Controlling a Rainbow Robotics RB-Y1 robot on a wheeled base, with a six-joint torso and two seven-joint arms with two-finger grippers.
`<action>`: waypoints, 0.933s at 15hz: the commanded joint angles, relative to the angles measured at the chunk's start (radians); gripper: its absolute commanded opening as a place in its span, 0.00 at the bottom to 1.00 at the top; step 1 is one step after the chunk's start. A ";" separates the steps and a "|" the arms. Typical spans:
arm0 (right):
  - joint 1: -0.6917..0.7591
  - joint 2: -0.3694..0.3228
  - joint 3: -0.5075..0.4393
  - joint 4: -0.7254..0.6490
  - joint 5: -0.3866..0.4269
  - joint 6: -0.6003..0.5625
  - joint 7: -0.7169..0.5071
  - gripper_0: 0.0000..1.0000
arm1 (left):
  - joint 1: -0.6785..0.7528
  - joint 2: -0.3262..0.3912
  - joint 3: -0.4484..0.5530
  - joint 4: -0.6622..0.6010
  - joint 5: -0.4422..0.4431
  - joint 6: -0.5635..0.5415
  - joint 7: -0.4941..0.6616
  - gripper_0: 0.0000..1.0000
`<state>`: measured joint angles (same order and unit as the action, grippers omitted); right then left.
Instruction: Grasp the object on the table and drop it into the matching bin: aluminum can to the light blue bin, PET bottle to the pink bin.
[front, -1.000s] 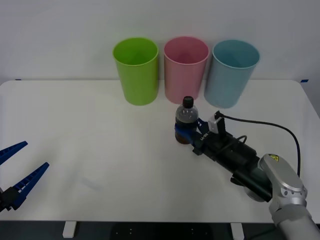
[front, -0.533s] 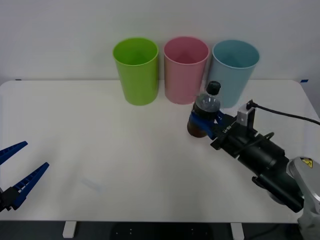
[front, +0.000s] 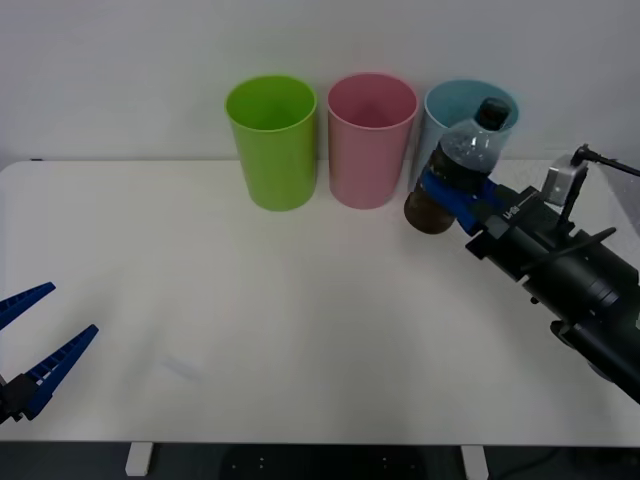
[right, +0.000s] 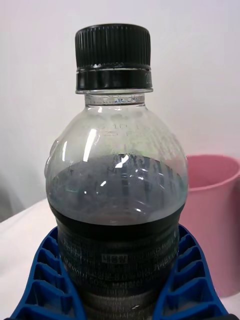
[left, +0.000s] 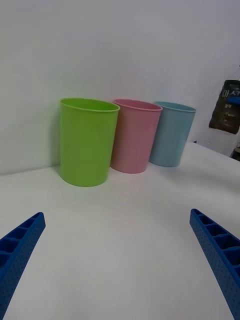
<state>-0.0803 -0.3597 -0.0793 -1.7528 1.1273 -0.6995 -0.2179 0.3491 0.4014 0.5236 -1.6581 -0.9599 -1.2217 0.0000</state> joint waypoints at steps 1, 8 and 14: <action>-0.073 -0.039 0.013 0.007 0.002 0.054 -0.020 0.00 | 0.000 0.000 0.000 0.000 0.000 0.000 0.000 1.00; -0.444 -0.090 0.116 0.328 0.002 0.118 -0.017 0.00 | 0.000 0.000 0.000 0.000 0.000 0.000 0.000 1.00; -0.687 -0.068 0.182 0.616 0.002 0.156 0.035 0.00 | 0.000 0.000 0.000 0.000 0.000 0.000 0.000 1.00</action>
<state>-0.7473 -0.4344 0.0957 -1.1649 1.1289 -0.5530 -0.1893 0.3491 0.4014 0.5236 -1.6581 -0.9600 -1.2217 0.0000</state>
